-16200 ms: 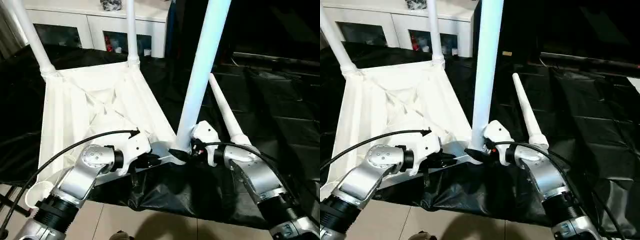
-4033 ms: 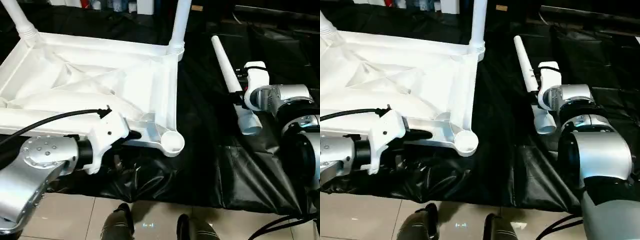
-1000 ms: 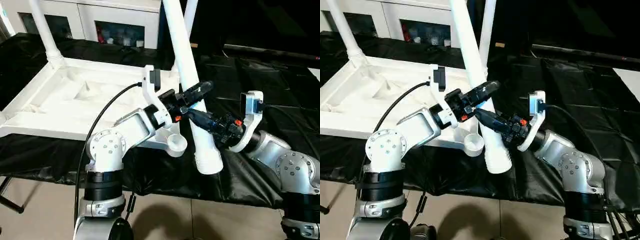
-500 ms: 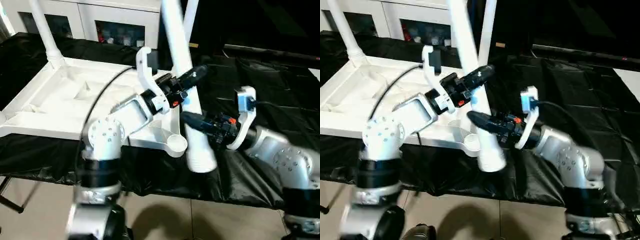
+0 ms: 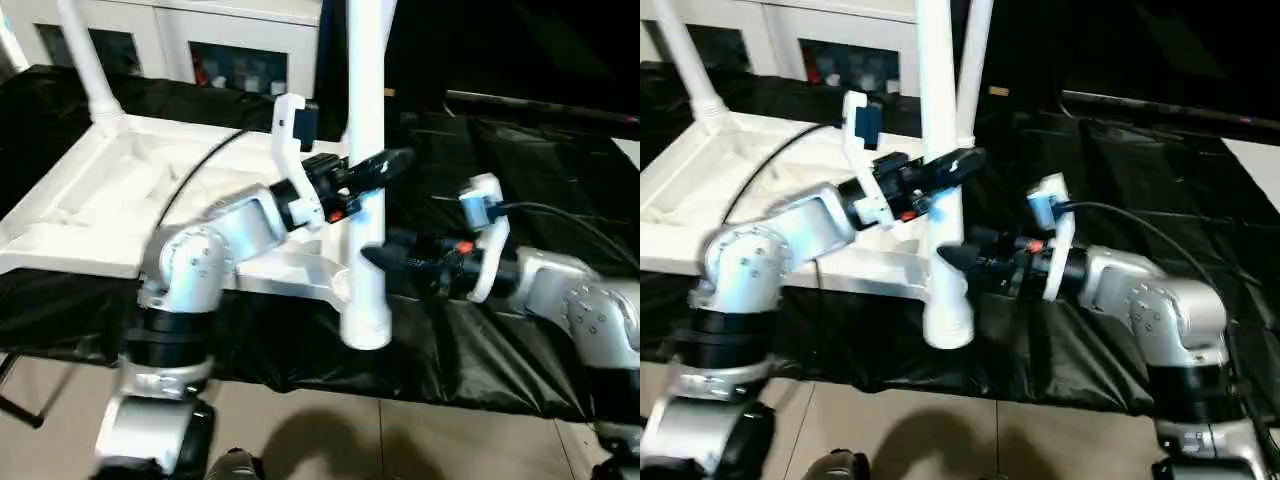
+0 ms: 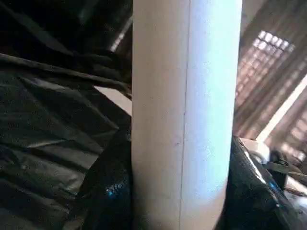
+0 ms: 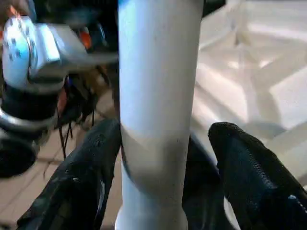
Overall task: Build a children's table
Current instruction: Pick table leg
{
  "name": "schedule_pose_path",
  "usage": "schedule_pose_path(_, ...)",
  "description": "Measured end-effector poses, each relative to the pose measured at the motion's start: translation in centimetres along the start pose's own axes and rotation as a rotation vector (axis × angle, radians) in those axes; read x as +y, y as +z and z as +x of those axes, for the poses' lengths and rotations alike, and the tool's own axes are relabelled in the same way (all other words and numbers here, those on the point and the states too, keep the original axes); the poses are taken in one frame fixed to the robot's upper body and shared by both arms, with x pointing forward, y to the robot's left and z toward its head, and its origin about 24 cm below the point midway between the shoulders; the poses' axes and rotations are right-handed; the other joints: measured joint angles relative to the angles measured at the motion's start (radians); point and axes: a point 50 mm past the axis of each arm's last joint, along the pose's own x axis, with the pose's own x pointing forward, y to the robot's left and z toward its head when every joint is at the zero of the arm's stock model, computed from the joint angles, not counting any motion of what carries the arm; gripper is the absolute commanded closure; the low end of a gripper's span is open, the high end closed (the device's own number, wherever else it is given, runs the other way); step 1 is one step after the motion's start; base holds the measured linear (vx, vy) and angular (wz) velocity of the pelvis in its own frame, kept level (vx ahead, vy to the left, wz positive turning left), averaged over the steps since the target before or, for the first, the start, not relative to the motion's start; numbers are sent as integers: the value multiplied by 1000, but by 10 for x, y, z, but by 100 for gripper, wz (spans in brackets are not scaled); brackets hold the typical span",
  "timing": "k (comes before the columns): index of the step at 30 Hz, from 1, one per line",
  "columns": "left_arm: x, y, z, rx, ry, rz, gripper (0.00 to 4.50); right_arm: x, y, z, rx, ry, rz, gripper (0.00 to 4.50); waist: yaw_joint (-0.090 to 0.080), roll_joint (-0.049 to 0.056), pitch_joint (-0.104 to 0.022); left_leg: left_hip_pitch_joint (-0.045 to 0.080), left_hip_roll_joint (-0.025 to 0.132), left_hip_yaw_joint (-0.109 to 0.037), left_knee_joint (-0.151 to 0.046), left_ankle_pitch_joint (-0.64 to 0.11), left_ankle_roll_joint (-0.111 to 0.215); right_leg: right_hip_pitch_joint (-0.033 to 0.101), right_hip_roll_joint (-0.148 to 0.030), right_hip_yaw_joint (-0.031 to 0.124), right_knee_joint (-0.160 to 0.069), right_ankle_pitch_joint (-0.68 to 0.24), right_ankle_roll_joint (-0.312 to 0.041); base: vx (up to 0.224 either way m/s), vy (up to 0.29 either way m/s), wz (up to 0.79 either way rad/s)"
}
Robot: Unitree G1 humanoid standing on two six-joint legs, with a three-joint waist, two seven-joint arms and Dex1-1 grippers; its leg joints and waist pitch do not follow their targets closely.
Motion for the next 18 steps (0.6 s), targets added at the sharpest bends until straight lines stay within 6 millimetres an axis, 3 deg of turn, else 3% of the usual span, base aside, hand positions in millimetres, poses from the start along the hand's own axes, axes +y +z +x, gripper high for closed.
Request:
schedule_pose_path(7, -13, 1, -3, 38, -198, 58, 271, 7, 5, 5, 89, 120, -61, 129, 1, -2, -1, 0, 0, 0, 0, 0, 0, 0, 0, 0, 1, 0, 0, 0, 0, 0)
schedule_pose_path(18, -15, 7, 1, 9, -233, 76, 271, 4, 1, 12, 158, 142, -108, 129, 0, -4, -2, 1, 0, 0, 0, 0, 0, -1, 0, 0, 3, 1, -1, 0, 0, 0)
